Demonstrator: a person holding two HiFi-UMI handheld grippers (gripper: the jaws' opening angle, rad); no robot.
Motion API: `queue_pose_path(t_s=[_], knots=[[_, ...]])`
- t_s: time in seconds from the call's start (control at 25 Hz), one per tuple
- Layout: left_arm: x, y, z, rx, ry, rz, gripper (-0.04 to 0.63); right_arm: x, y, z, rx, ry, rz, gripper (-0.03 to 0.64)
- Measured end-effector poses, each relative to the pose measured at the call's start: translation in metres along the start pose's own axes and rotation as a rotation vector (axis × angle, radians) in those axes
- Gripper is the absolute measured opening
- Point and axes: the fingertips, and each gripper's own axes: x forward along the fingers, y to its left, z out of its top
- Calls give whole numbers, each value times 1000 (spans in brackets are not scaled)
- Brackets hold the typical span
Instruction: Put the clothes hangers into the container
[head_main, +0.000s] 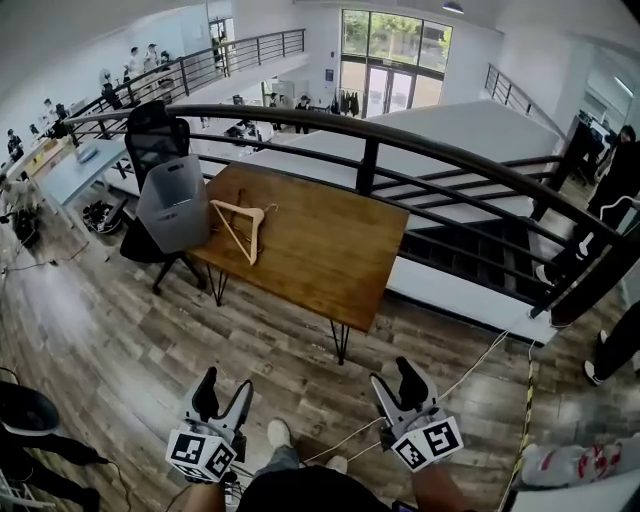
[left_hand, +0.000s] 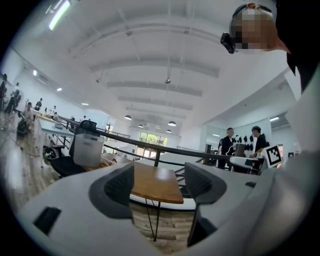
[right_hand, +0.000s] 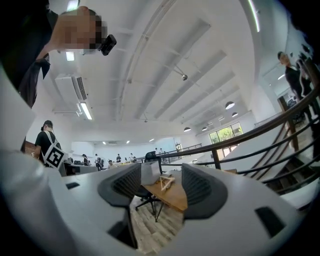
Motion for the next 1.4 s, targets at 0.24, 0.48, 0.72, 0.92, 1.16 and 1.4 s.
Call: queue_pose_path(t_s=[0.24, 0.48, 0.72, 0.92, 1.16, 1.4], knots=[[31, 47, 13, -25, -17, -27, 321, 49, 9, 2, -8, 19, -16, 250], [51, 112, 29, -36, -54, -15, 325, 121, 24, -11, -32, 36, -8, 250], [56, 168, 39, -44, -69, 17, 327, 185, 46, -15, -41, 43, 28, 247], [57, 200, 42, -71, -76, 51, 328, 214, 58, -21, -39, 75, 43, 241], [69, 226, 36, -86, -75, 91, 328, 241, 40, -34, -57, 104, 25, 230], [90, 255, 38, -83, -86, 161, 328, 296, 25, -46, -44, 121, 61, 221]])
